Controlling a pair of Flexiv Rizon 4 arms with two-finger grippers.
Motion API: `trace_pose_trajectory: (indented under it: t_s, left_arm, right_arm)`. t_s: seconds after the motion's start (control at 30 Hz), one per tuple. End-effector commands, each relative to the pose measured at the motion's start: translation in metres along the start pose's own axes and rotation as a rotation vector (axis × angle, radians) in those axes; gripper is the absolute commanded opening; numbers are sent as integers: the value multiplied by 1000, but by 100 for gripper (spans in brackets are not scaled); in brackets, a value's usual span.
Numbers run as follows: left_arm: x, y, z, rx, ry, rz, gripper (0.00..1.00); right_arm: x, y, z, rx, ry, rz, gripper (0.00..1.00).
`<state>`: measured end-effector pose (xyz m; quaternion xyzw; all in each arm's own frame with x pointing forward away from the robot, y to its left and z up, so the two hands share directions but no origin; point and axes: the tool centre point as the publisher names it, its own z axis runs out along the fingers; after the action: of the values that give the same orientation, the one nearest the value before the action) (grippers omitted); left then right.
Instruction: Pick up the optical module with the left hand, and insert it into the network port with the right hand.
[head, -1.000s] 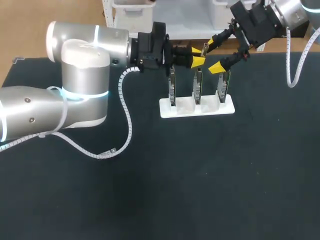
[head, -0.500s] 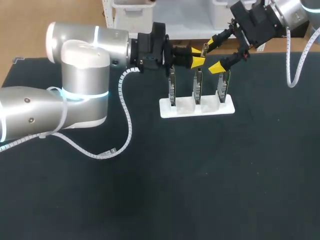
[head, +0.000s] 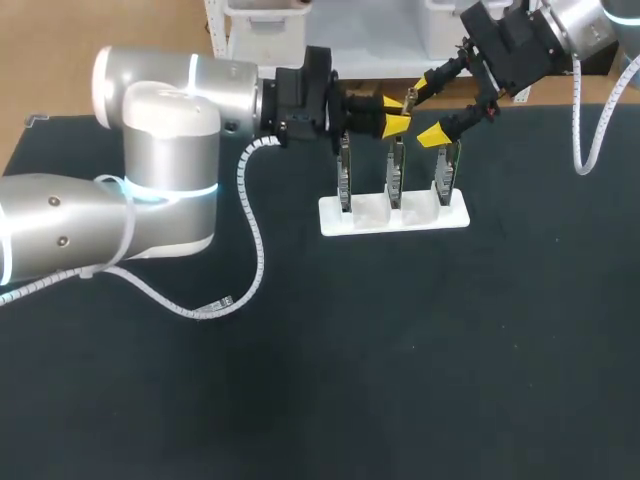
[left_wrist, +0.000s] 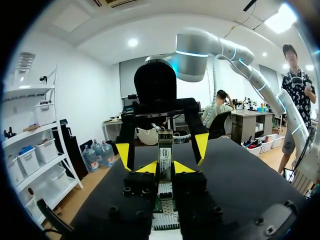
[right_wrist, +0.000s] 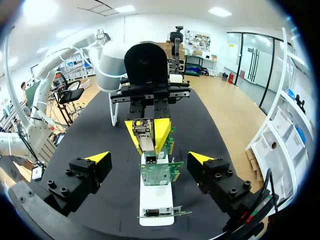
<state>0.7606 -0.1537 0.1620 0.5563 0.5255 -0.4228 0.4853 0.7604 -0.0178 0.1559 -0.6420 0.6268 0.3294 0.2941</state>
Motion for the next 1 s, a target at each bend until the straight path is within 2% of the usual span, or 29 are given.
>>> trace_pose_trajectory:
  t_s: [0.03,1.0]
  left_arm:
    - [1,-2,0,-4,-2,-1,0]
    - [2,-7,2,1,-5,14,0]
  right_arm:
    - [0,1,0,3,-1,-1,100]
    - [0,1,0,3,-1,-1,100]
